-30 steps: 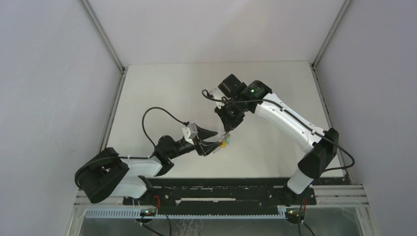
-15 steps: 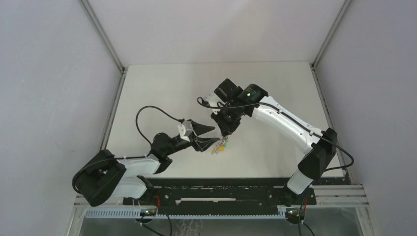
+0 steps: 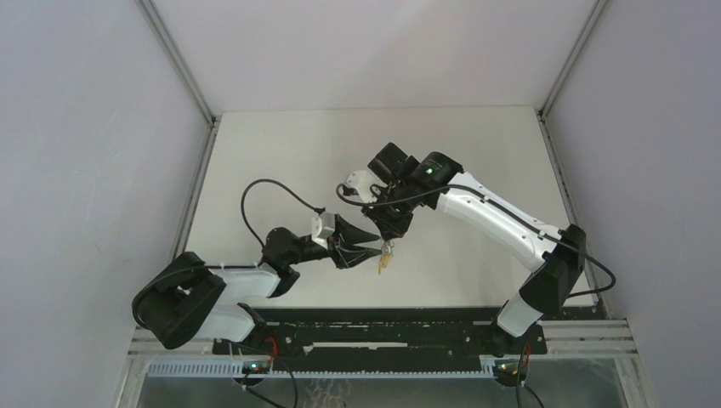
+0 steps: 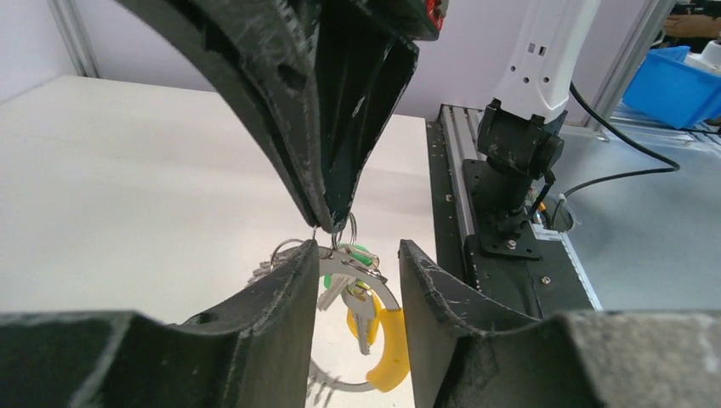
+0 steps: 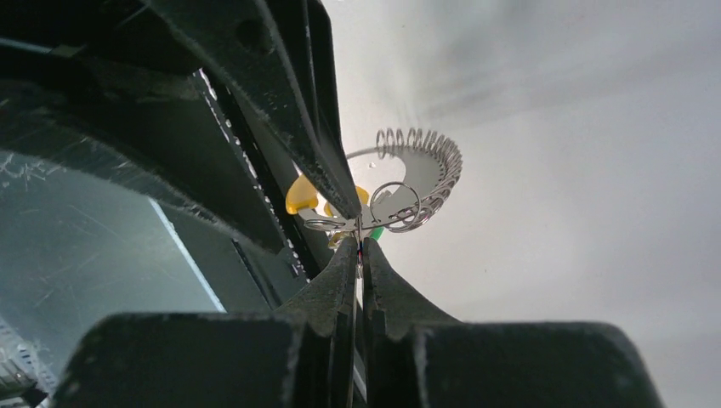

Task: Put the keys on the keyring

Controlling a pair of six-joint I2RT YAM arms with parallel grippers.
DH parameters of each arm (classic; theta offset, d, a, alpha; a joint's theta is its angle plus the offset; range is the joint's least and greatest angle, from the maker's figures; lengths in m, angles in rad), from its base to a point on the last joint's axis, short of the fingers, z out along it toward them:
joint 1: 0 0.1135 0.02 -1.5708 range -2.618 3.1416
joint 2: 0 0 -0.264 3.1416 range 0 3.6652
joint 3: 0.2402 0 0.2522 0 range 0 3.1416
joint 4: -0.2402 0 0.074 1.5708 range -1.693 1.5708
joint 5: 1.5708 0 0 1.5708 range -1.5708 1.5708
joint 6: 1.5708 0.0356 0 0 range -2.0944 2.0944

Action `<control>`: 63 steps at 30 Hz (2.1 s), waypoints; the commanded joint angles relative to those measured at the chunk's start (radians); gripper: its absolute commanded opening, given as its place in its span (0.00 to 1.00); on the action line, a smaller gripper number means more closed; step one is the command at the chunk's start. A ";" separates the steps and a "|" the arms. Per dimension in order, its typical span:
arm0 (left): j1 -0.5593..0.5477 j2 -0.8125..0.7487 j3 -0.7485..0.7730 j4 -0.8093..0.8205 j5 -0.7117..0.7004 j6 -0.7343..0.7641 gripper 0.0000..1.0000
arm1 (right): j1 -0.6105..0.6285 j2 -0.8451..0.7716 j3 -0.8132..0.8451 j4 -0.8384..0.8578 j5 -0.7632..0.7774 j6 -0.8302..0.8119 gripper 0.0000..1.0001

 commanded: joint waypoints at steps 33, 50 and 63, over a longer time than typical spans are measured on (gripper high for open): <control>0.038 0.056 0.089 0.061 0.140 -0.086 0.26 | 0.070 -0.079 -0.003 0.043 -0.010 -0.165 0.00; 0.040 0.053 0.091 0.057 0.146 -0.084 0.14 | 0.077 -0.090 -0.008 0.040 -0.014 -0.178 0.00; 0.039 0.010 0.072 0.067 0.092 -0.075 0.00 | 0.104 -0.114 -0.014 0.076 -0.021 -0.194 0.00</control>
